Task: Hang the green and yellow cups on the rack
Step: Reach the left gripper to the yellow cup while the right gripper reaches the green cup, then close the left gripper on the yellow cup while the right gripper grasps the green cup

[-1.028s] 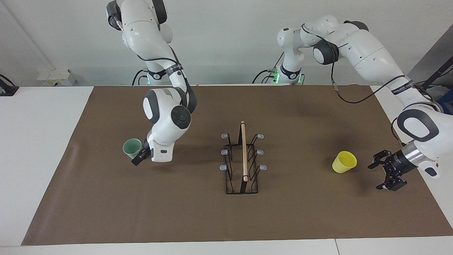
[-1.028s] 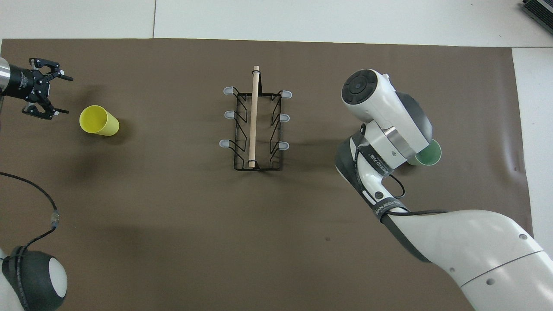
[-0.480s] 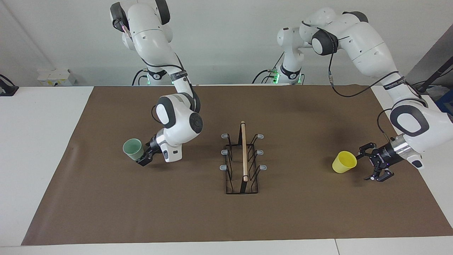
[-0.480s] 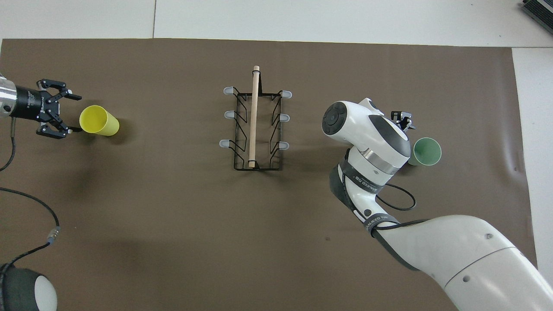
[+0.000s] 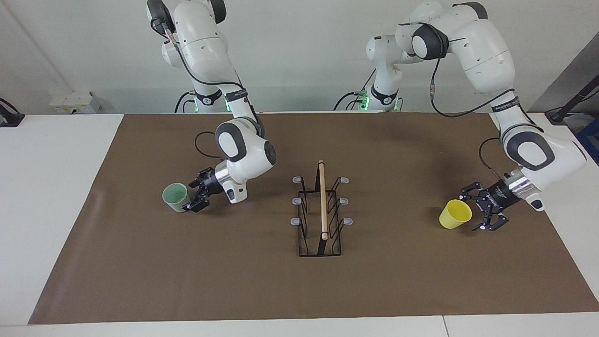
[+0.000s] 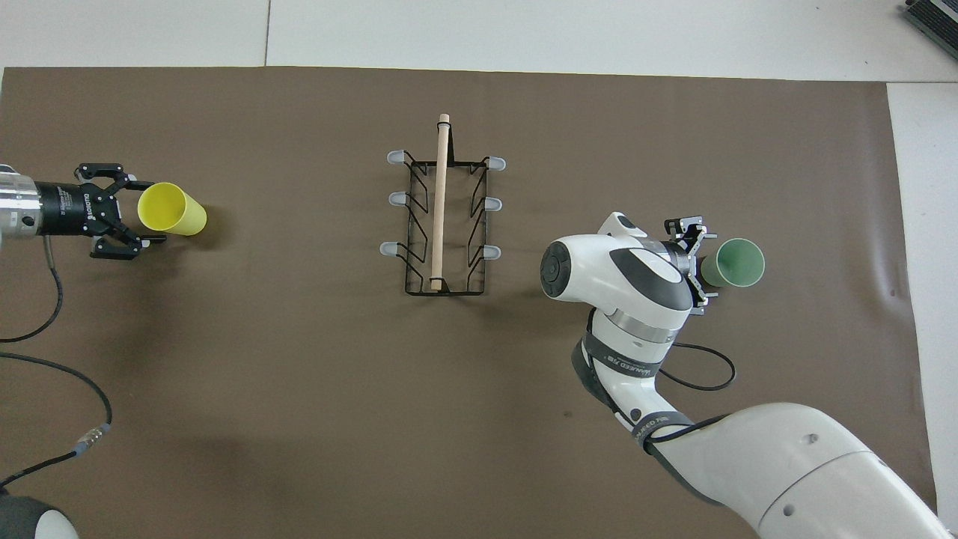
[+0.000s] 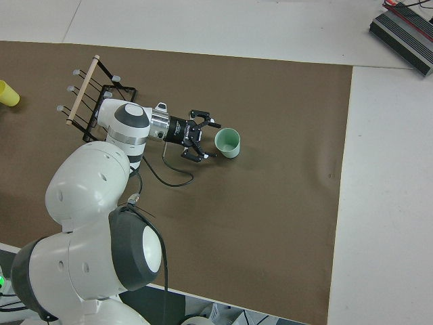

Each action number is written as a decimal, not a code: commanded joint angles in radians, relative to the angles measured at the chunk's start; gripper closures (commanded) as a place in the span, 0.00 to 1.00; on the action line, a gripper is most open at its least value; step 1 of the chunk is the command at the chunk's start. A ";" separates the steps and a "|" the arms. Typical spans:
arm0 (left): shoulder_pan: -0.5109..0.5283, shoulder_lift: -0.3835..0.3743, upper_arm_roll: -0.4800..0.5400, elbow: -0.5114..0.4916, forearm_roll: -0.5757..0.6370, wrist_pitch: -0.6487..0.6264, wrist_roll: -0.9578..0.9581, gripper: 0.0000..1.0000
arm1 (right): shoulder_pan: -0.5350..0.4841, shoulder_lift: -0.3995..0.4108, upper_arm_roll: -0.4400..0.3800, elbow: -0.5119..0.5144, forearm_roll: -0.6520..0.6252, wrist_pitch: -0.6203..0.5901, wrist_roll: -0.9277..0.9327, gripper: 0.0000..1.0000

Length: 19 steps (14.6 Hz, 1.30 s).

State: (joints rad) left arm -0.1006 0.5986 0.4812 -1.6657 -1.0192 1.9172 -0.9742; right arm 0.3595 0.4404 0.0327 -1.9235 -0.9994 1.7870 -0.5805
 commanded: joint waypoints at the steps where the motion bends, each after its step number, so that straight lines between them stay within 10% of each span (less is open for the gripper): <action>1: -0.066 -0.068 0.005 -0.152 -0.091 0.107 0.029 0.00 | -0.008 -0.035 0.006 -0.066 -0.076 0.035 0.004 0.00; 15: -0.077 -0.112 -0.006 -0.232 -0.234 0.146 0.121 0.00 | -0.079 -0.060 0.004 -0.206 -0.289 0.164 0.039 0.03; 16: -0.082 -0.114 -0.007 -0.241 -0.237 0.146 0.127 0.00 | -0.080 -0.060 0.004 -0.207 -0.297 0.166 0.039 0.32; 17: -0.082 -0.120 -0.007 -0.249 -0.249 0.146 0.143 0.00 | -0.080 -0.061 0.004 -0.210 -0.297 0.167 0.050 0.99; 19: -0.083 -0.126 -0.009 -0.267 -0.263 0.147 0.179 0.57 | -0.082 -0.061 0.004 -0.207 -0.294 0.164 0.100 1.00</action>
State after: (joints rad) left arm -0.1675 0.5181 0.4707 -1.8678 -1.2512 2.0390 -0.8468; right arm 0.2919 0.4129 0.0292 -2.0953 -1.2625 1.9315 -0.5250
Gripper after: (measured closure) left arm 0.075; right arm 0.251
